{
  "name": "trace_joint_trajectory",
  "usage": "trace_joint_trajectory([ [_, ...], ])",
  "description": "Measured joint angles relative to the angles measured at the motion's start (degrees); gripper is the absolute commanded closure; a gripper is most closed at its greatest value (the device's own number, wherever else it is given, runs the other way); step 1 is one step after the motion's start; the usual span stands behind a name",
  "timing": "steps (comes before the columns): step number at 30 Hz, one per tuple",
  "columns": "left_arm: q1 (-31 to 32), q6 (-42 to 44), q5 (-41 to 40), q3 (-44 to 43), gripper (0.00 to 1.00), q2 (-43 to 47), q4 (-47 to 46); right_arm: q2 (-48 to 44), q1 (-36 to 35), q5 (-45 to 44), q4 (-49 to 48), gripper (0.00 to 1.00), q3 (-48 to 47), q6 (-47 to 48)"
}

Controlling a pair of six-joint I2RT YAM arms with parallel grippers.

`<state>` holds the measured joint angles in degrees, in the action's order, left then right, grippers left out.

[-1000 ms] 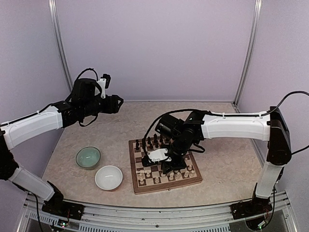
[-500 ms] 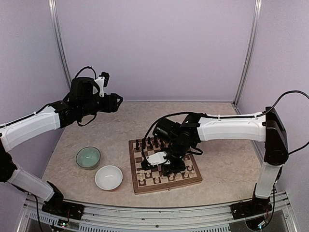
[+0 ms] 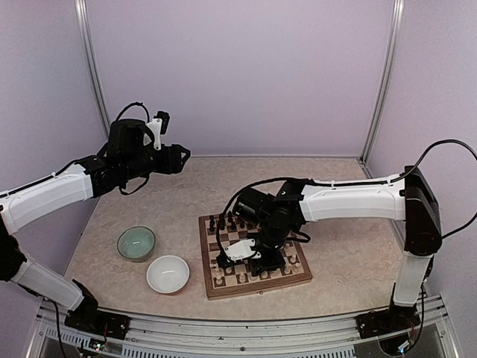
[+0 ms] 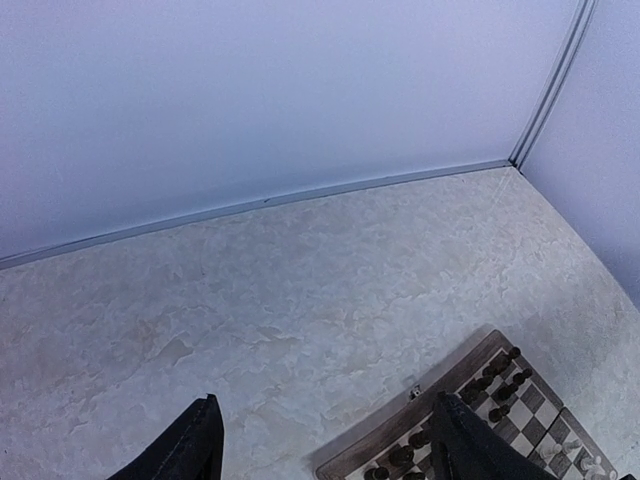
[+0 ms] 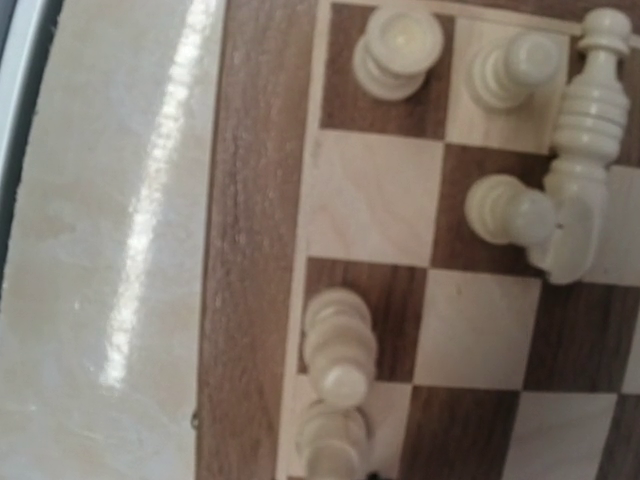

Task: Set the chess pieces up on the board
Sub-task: Place the queen at d1, then adjust the chess pile on the chessboard.

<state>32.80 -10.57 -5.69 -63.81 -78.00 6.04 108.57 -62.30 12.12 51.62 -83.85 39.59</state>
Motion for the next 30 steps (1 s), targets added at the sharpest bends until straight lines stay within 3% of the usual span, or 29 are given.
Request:
trace_joint_trajectory([
  [13, 0.0, 0.5, 0.3, 0.0, 0.28, 0.0, 0.0, 0.4, -0.2, -0.6, 0.4, 0.51, -1.1, -0.7],
  [18, 0.3, 1.0, 0.3, 0.0, 0.27, 0.0, 0.6, -0.8, -0.1, -0.3, 0.7, 0.52, -2.0, -0.6],
  [26, 3.7, 1.7, 2.0, -4.1, 0.41, -1.0, 11.2, -2.4, 5.0, 4.5, -1.4, 0.62, -6.5, -2.6],
  [30, 3.7, 0.2, 5.0, 0.3, 0.41, 0.6, 14.7, -2.4, 7.2, 4.8, -3.6, 0.63, -6.4, -3.0],
])
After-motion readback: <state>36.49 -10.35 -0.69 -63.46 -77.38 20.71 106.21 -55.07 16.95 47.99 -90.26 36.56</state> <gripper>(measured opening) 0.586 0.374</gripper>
